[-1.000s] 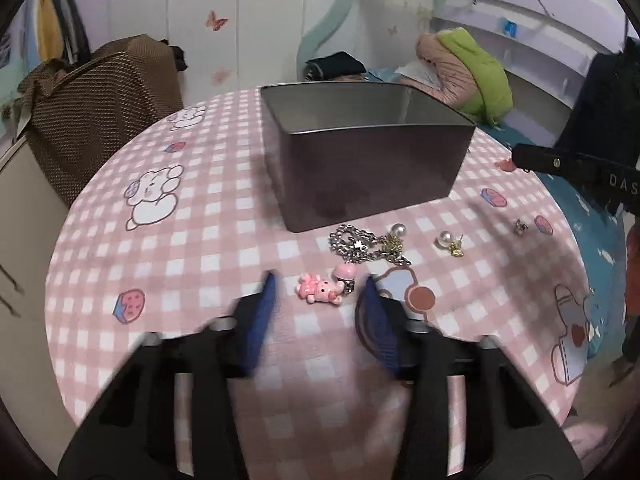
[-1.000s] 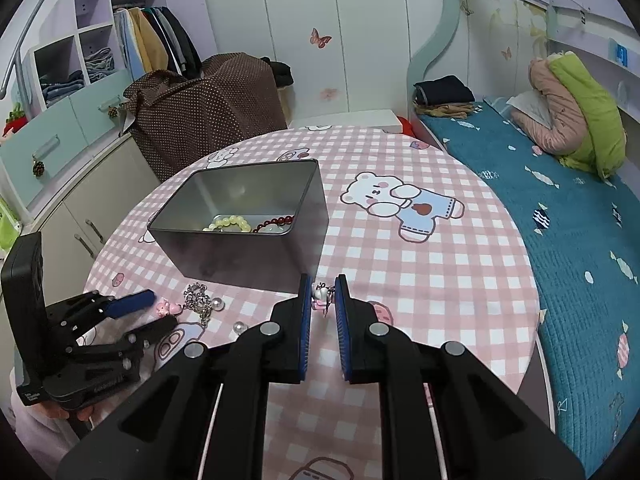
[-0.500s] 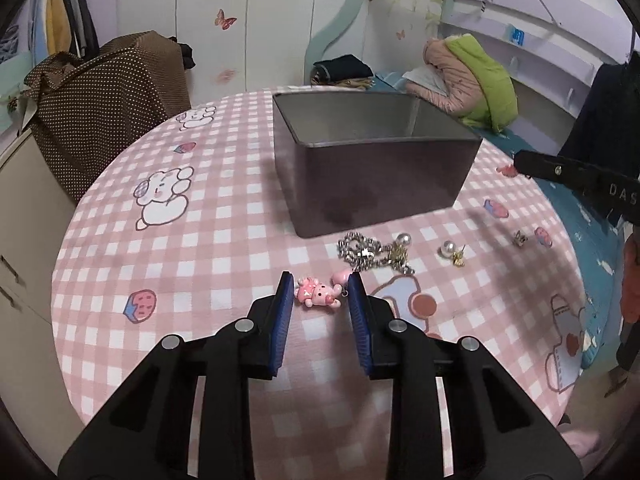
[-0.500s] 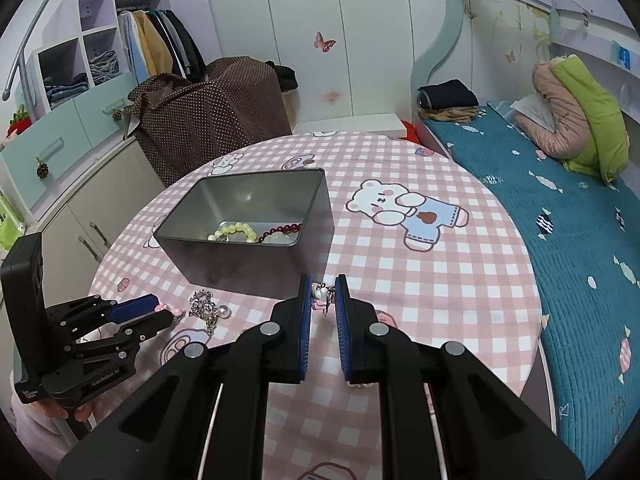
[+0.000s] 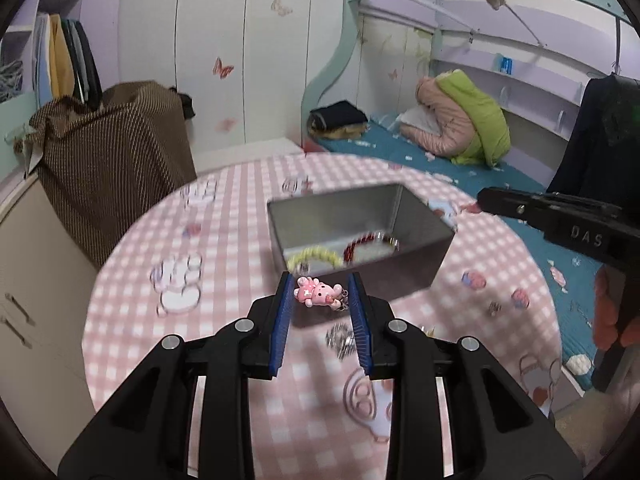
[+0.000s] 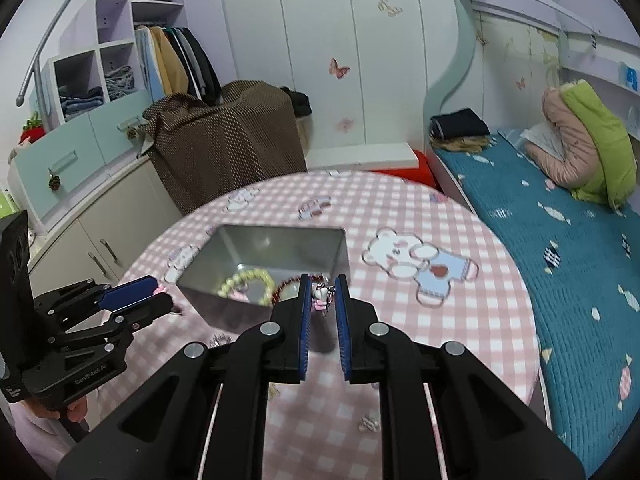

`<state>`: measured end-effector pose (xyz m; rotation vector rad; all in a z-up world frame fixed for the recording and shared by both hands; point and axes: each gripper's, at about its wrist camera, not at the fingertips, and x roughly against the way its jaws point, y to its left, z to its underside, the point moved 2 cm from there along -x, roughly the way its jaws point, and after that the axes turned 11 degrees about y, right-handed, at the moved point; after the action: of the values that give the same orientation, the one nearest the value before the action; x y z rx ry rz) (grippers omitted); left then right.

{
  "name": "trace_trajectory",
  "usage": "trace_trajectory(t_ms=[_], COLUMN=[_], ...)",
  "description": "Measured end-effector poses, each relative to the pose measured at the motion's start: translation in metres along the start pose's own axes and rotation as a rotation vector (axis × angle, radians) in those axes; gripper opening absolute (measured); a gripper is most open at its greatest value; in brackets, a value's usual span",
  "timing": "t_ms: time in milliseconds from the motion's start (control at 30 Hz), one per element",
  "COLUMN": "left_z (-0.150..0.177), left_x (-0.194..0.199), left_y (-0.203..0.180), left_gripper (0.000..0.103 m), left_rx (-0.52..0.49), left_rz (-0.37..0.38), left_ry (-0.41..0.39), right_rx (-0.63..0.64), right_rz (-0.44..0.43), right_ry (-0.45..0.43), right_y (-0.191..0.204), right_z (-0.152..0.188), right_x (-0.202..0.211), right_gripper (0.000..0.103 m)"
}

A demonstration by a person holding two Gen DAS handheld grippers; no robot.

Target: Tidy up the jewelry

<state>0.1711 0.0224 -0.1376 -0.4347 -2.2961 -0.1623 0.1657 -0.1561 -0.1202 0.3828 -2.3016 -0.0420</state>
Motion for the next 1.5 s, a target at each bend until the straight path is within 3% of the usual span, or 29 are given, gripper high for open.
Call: trace_trajectory(t_ms=[333,767,800,867,900,933,967,1100,1500], left_z=[-0.031,-0.037,-0.036,-0.036,-0.036,-0.036,-0.036,-0.034,-0.027], left_x=[-0.003,-0.038,-0.039,-0.040,-0.040,-0.039,-0.038,-0.034,-0.023], left_y=[-0.005,0.001,0.002,0.004,0.006,0.007,0.007,0.011,0.010], left_gripper=[0.028,0.028,0.028,0.030,0.033,0.042,0.050,0.056,0.060], left_rx=[0.007,0.064,0.067,0.080,0.086,0.091,0.095,0.103,0.111], left_rz=[0.024,0.054,0.051,0.038,0.034,0.030,0.022,0.010,-0.005], left_ry=[-0.054,-0.006,-0.004,-0.002,0.001,-0.001,-0.008,-0.015,-0.017], right_rx=[0.038,0.046,0.039,0.004,-0.003,-0.007,-0.011,-0.030,-0.033], right_rz=[-0.041,-0.080,-0.076,-0.073,-0.064,-0.042,-0.015,-0.004,0.013], right_ry=[-0.025,0.059,0.058,0.056,0.051,0.046,0.039,0.042,0.031], right_y=[0.014,0.018,0.016,0.012,0.010,0.008,0.007,0.000,-0.002], right_z=[-0.022,-0.025,-0.025,-0.025,-0.025,-0.024,-0.023,-0.020,-0.016], right_x=[-0.011,-0.047,-0.048,-0.047,-0.046,-0.045,-0.044,-0.041,-0.028], right_gripper=[0.011,0.013,0.015,0.030,0.044,0.058,0.063,0.066,0.067])
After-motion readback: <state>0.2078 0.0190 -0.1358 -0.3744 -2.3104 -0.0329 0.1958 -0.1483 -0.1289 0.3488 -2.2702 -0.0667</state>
